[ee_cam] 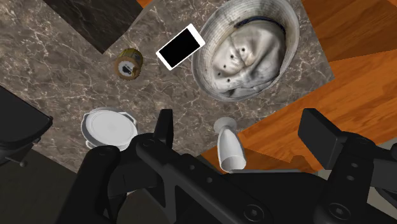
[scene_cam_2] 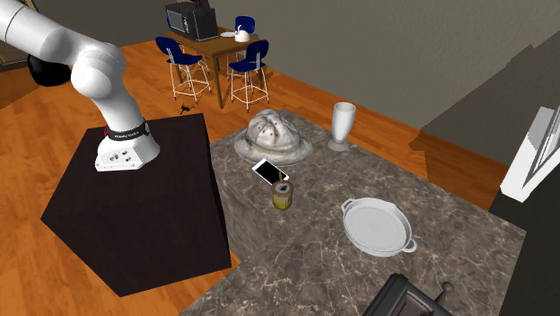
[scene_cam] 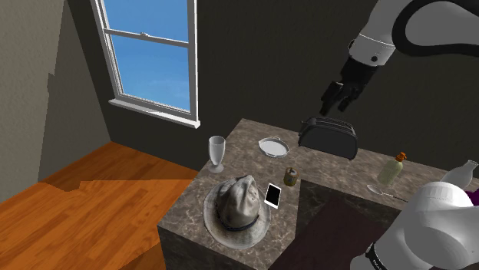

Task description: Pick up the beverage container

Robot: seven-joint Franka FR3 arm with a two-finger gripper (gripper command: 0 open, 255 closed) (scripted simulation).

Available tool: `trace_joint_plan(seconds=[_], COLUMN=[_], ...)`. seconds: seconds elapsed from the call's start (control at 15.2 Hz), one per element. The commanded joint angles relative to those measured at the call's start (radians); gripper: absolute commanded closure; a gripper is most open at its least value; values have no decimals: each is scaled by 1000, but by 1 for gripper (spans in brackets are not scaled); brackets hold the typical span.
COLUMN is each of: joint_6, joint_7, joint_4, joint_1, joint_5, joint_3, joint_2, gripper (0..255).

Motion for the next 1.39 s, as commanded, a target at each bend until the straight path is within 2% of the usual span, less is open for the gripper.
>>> trace_joint_plan(seconds=[0.0, 0.66, 1.32], joint_6=[0, 291, 595], joint_7=[0, -142, -299], joint_4=[0, -167, -202], joint_1=[0, -22, -26], joint_5=[0, -60, -73], joint_3=[0, -126, -258], joint_2=[0, 156, 457], gripper=[0, 0, 0])
